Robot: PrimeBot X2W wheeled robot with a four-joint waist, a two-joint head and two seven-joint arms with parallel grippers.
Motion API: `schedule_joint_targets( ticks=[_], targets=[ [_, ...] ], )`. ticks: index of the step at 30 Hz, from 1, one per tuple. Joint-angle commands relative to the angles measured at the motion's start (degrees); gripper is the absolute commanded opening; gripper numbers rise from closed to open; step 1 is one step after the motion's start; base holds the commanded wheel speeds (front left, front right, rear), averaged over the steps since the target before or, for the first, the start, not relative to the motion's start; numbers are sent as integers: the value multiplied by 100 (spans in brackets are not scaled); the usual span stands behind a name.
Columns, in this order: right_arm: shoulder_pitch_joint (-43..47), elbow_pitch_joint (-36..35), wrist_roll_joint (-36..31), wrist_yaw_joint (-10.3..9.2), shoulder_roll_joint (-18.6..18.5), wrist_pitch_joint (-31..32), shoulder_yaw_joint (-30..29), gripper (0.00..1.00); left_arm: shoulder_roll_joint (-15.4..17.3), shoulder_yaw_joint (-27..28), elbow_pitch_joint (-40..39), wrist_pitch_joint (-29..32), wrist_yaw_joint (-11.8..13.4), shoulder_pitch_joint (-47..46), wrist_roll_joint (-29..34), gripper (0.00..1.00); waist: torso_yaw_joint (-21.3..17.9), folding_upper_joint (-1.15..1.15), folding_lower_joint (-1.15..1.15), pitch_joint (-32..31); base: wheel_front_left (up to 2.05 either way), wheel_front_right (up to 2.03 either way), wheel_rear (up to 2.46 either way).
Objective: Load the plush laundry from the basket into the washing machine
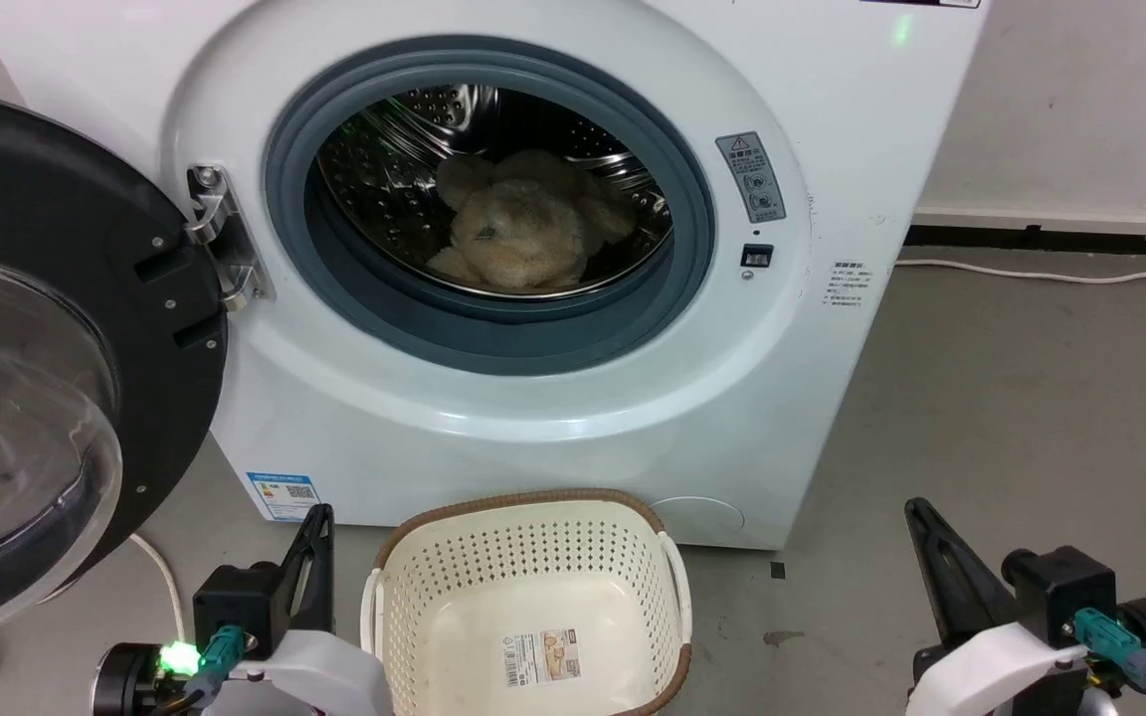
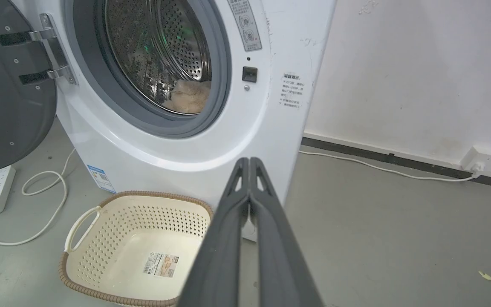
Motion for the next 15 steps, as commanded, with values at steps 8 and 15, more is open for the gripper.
schedule_joint_targets(
  ticks=[8,15],
  targets=[
    [-83,-41,-68,3,3,27,-21,0,-17,35,-41,42,17,-106,69,0,2,0,0,2,0,0,0],
    [-83,-41,-68,3,3,27,-21,0,-17,35,-41,42,17,-106,69,0,2,0,0,2,0,0,0]
  ],
)
